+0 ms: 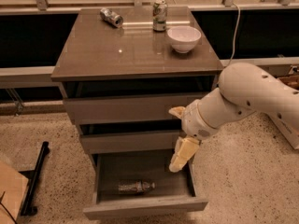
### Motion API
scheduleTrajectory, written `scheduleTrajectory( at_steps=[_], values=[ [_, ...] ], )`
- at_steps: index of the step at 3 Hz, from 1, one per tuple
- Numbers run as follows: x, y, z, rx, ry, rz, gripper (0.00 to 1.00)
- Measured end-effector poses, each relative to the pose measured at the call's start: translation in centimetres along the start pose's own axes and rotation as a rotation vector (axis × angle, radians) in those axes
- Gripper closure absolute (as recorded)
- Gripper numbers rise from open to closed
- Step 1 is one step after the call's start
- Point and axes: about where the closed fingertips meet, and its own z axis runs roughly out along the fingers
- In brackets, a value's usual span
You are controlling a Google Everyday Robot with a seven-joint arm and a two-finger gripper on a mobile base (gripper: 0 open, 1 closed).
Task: Pick water bottle from bottom drawer and place on counter
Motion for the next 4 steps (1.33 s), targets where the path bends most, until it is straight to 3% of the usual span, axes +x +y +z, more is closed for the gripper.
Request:
scheduleTrajectory(
  at_steps=[2,3,4],
  values=[
    [2.2,-0.3,10.0,-0.098,-0.122,-0.012,0.00],
    [3.2,0.1,12.1,-0.131,-0.138,-0.001,0.00],
    [3.4,0.1,12.5,-0.130,-0.129,0.020,0.00]
  ],
)
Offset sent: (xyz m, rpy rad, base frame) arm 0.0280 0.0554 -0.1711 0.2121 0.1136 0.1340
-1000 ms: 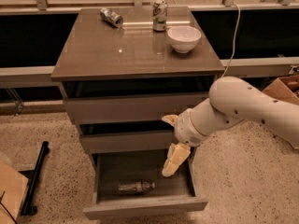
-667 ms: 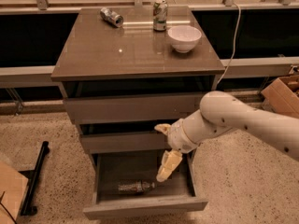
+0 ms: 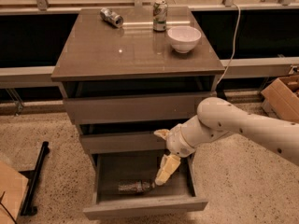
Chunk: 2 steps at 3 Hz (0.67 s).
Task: Pick water bottle from bottom drawer and place on counter
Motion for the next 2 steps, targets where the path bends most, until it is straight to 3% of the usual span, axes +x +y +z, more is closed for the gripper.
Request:
scheduleTrajectory(
  at_steps=[1,2],
  values=[
    [0.7,-1.4,2.9,-0.003,-0.054,0.015,0.00],
    [2.8,-3.0,6.9,-0.018,-0.151,0.039,0.00]
  ],
)
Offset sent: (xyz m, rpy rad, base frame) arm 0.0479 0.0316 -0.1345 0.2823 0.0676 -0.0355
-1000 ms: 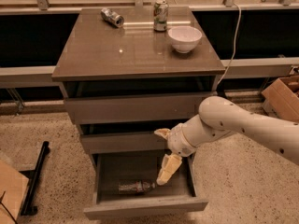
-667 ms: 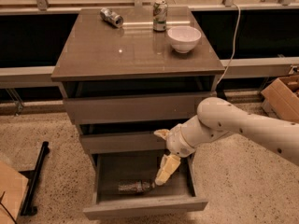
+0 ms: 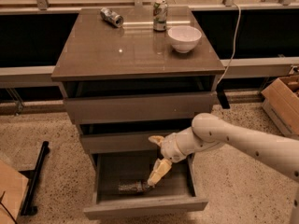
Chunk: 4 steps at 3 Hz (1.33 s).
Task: Pick water bottle from bottom drawer and place on counter
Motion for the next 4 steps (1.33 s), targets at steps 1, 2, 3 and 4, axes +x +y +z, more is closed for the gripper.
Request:
scheduleTrajectory(
  at_steps=[1,2,3,4],
  values=[
    [3.0,-1.9,4.0,0.003,-0.109,0.028,0.00],
    [4.5,-1.4,5.9,-0.020,-0.129,0.055,0.00],
    [4.5,-1.9,7.3,-0.031,-0.113,0.049,0.00],
    [6.4,-3.2,11.5,-0.053,-0.148,0.036,0.00]
  ],
)
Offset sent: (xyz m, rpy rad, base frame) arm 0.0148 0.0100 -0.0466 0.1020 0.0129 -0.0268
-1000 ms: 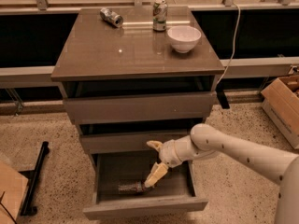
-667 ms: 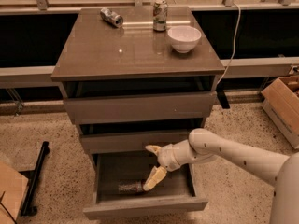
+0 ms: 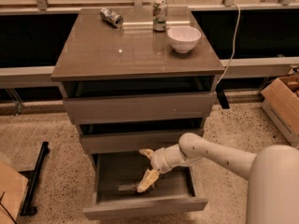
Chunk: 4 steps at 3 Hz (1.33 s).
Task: Pick water bottle from bottom drawer and place on counter
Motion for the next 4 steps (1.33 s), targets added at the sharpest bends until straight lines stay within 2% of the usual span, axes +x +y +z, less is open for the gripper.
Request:
scheduleTrajectory(
  at_steps=[1,2,4],
  values=[
    [2.5,-1.2,2.9,-0.024,-0.005,0.007,0.00],
    [6.2,-2.3,5.5,-0.054,-0.011,0.031,0.00],
    [12.3,-4.5,9.3,-0.038,-0.038,0.086,0.00]
  ],
)
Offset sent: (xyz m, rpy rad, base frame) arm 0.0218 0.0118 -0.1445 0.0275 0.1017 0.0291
